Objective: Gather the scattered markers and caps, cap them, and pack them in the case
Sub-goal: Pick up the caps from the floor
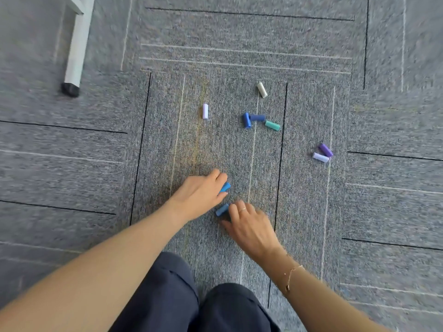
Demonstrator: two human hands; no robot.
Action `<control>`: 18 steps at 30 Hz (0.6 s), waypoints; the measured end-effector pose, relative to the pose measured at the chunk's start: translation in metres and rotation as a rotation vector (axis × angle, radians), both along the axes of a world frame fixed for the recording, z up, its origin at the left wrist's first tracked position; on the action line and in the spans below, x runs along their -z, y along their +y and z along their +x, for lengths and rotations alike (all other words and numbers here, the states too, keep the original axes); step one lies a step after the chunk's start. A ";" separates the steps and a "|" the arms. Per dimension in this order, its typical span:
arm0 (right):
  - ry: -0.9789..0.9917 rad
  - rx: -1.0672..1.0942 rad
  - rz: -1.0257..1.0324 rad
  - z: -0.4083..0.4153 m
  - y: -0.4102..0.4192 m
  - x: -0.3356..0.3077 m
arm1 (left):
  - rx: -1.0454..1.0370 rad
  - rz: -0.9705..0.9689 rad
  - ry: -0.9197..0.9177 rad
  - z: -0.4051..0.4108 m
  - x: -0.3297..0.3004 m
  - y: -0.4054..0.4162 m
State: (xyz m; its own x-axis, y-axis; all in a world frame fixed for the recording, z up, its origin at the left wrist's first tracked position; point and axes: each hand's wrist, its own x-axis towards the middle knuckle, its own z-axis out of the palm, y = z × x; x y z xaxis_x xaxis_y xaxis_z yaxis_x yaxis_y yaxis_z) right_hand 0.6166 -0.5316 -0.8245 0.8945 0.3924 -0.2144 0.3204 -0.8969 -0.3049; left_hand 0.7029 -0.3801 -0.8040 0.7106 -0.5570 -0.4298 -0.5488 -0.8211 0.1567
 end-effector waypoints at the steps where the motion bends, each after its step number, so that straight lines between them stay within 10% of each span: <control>1: -0.028 -0.027 0.015 -0.001 -0.001 0.002 | 0.005 0.009 -0.010 -0.003 0.004 0.000; 18: 0.034 -0.100 0.089 0.005 -0.037 0.009 | 0.017 -0.197 0.081 -0.003 -0.006 -0.007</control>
State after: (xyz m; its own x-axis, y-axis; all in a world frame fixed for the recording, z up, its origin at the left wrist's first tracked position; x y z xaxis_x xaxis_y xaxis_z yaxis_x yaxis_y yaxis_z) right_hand 0.6218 -0.5690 -0.8339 0.8425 0.4983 -0.2045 0.3950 -0.8297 -0.3943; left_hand 0.6995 -0.3869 -0.7977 0.6680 -0.6478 -0.3662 -0.5416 -0.7607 0.3577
